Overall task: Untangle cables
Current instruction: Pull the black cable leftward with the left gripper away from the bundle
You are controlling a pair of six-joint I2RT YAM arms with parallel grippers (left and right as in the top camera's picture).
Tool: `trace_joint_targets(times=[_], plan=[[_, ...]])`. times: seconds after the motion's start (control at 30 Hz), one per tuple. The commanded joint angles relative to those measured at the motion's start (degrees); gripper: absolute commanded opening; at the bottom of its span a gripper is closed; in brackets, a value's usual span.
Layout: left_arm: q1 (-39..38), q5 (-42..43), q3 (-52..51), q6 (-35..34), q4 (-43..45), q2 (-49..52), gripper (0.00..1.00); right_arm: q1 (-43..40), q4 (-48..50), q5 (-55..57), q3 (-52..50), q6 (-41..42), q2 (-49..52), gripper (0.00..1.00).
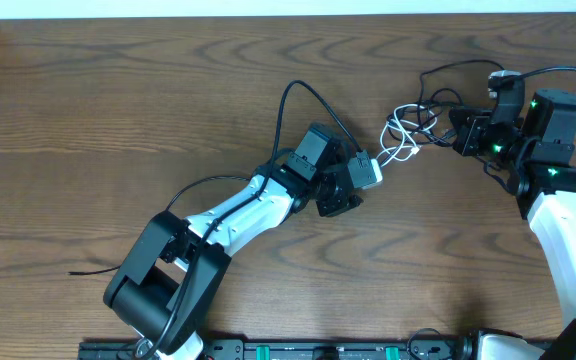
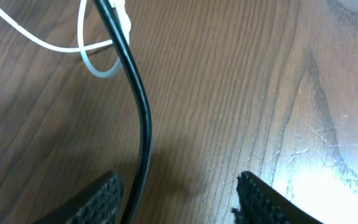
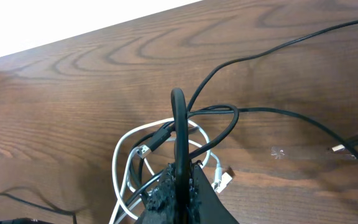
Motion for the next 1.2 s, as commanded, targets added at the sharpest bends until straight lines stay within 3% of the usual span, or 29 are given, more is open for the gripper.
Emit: trace_joint_targets(times=[0.0,0.17,0.27,0.5,0.77,1.17], plan=[[0.09,0.11,0.13,0.31,0.07,1.07,0.54,0.52,0.11,-1.18,0.46,0.85,-1.01,0.01],[0.09,0.09,0.13,0.33,0.44,2.1,0.33,0.52,0.15,-2.16,0.46,1.01,-1.01,0.01],[0.09,-0.31,0.13,0.31,1.42,3.02,0.08,0.5,0.11,-2.19,0.46,1.01,-1.01,0.01],[0.11,-5.7,0.13,-0.15,2.38,3.19,0.07,0.5,0.11,-2.19,0.46,1.01,-1.01,0.01],[1.97,-21.07,0.13,-4.98,1.92,-0.59,0.07,0.5,-0.07,-2.1,0.46,1.01,-1.01,0.01],[22.97,-33.31,0.13,-18.99,-2.64,-12.46,0.07,0.5,-0.02,-1.97,0.46,0.98,-1.01,0.01]])
